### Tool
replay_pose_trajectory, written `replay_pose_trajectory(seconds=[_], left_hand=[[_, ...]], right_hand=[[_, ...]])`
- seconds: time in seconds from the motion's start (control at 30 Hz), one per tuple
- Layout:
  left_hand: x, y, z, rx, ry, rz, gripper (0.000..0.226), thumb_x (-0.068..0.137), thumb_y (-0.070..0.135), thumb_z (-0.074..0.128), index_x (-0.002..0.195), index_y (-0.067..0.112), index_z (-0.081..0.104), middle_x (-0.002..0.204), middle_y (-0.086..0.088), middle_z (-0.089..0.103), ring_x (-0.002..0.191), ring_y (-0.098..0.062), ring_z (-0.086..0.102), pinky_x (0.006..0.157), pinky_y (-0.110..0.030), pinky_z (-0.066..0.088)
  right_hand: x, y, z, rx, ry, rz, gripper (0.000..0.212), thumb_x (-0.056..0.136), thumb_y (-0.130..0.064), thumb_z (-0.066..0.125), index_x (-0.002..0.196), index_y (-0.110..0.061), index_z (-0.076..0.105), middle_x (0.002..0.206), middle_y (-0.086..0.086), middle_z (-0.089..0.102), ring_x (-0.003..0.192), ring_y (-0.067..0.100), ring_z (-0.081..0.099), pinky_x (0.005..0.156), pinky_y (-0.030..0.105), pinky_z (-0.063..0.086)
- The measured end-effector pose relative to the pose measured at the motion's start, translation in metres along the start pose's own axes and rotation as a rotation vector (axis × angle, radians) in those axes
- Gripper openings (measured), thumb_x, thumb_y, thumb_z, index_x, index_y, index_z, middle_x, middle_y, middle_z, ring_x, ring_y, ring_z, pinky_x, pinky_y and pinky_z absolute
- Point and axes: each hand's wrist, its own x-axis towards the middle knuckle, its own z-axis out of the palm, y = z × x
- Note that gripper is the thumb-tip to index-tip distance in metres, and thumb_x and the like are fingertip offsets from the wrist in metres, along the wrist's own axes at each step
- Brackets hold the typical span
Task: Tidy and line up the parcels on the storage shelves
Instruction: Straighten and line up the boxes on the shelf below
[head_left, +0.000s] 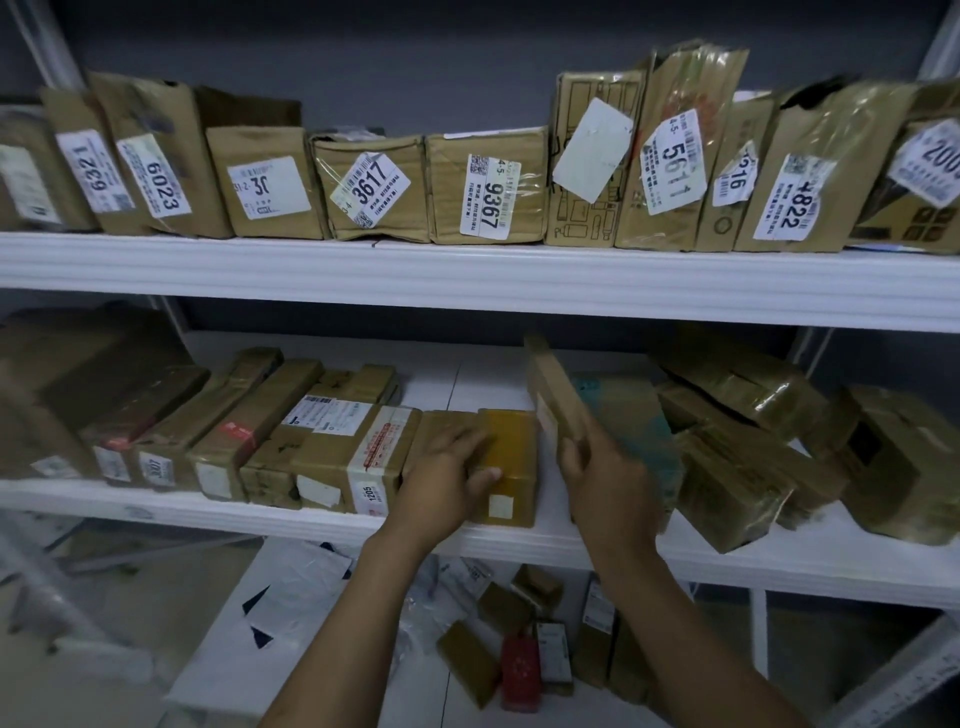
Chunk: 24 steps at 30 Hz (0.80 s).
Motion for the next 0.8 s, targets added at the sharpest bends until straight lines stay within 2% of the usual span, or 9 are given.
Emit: replay_pose_trajectory(seconds=[0.1, 0.17, 0.27, 0.4, 0.47, 0.53, 0.6, 0.73, 0.8], left_hand=[[-0.009, 0.016, -0.018, -0.173, 0.106, -0.031, 0.049, 0.095, 0.036, 0.056, 0.142, 0.027, 0.045, 0.14, 0.007, 0.05, 0.126, -0.009, 0.047, 0.099, -0.022, 0.037], [-0.017, 0.025, -0.032, -0.288, 0.193, -0.106, 0.047, 0.096, 0.035, 0.054, 0.142, 0.027, 0.045, 0.129, 0.011, 0.054, 0.117, -0.004, 0.049, 0.095, -0.02, 0.039], [-0.028, 0.027, -0.051, -0.516, 0.294, -0.222, 0.046, 0.097, 0.038, 0.051, 0.142, 0.027, 0.046, 0.121, 0.012, 0.058, 0.111, -0.004, 0.056, 0.098, -0.027, 0.045], [-0.046, 0.012, -0.076, -0.805, 0.391, -0.316, 0.036, 0.097, 0.043, 0.049, 0.128, 0.024, 0.056, 0.112, 0.002, 0.069, 0.101, -0.012, 0.067, 0.091, -0.037, 0.055], [-0.055, 0.001, -0.09, -0.855, 0.428, -0.353, 0.033, 0.098, 0.041, 0.049, 0.12, 0.018, 0.06, 0.107, -0.007, 0.07, 0.096, -0.018, 0.069, 0.086, -0.038, 0.057], [-0.064, -0.014, -0.102, -0.897, 0.442, -0.383, 0.031, 0.098, 0.039, 0.05, 0.112, 0.015, 0.064, 0.103, -0.011, 0.071, 0.094, -0.023, 0.07, 0.082, -0.039, 0.058], [-0.072, -0.033, -0.118, -0.917, 0.455, -0.39, 0.031, 0.097, 0.038, 0.052, 0.108, 0.013, 0.066, 0.1, -0.011, 0.072, 0.093, -0.024, 0.07, 0.079, -0.039, 0.058], [-0.086, -0.083, -0.163, -0.868, 0.473, -0.404, 0.021, 0.093, 0.034, 0.06, 0.102, 0.017, 0.068, 0.093, -0.005, 0.074, 0.088, -0.019, 0.071, 0.084, -0.042, 0.058], [-0.091, -0.116, -0.191, -0.799, 0.473, -0.428, 0.014, 0.092, 0.03, 0.062, 0.1, 0.021, 0.068, 0.09, -0.001, 0.074, 0.085, -0.017, 0.071, 0.084, -0.042, 0.058]], right_hand=[[0.001, -0.021, -0.003, 0.139, 0.075, -0.152, 0.031, 0.09, -0.016, 0.066, 0.12, -0.01, 0.064, 0.066, 0.001, 0.062, 0.051, 0.007, 0.051, 0.045, 0.02, 0.041], [0.0, -0.038, 0.0, 0.216, 0.099, -0.265, 0.037, 0.086, -0.013, 0.071, 0.122, -0.008, 0.063, 0.074, 0.003, 0.069, 0.054, 0.009, 0.057, 0.047, 0.02, 0.046], [-0.002, -0.063, 0.009, 0.307, 0.084, -0.423, 0.041, 0.082, -0.014, 0.074, 0.121, -0.007, 0.065, 0.077, 0.006, 0.071, 0.058, 0.016, 0.065, 0.051, 0.022, 0.053], [-0.013, -0.105, 0.017, 0.417, -0.045, -0.441, 0.035, 0.077, -0.017, 0.077, 0.111, -0.015, 0.067, 0.078, -0.003, 0.07, 0.063, 0.008, 0.061, 0.056, 0.002, 0.03], [-0.02, -0.126, 0.026, 0.489, -0.111, -0.431, 0.033, 0.077, -0.021, 0.076, 0.108, -0.019, 0.065, 0.085, -0.006, 0.069, 0.072, 0.006, 0.059, 0.061, 0.006, 0.032], [-0.028, -0.149, 0.04, 0.617, -0.207, -0.446, 0.033, 0.078, -0.021, 0.071, 0.11, -0.02, 0.062, 0.099, -0.01, 0.066, 0.091, -0.001, 0.056, 0.08, 0.019, 0.044], [-0.038, -0.174, 0.057, 0.722, -0.285, -0.479, 0.036, 0.078, -0.022, 0.066, 0.113, -0.019, 0.06, 0.112, -0.015, 0.06, 0.103, -0.014, 0.046, 0.097, 0.029, 0.042], [-0.056, -0.231, 0.094, 0.819, -0.495, -0.481, 0.05, 0.081, -0.014, 0.07, 0.126, -0.026, 0.053, 0.126, -0.012, 0.056, 0.115, -0.002, 0.051, 0.095, 0.016, 0.045], [-0.063, -0.263, 0.112, 0.816, -0.563, -0.483, 0.055, 0.082, -0.016, 0.071, 0.129, -0.032, 0.048, 0.128, -0.022, 0.049, 0.119, -0.01, 0.044, 0.098, 0.008, 0.038]])
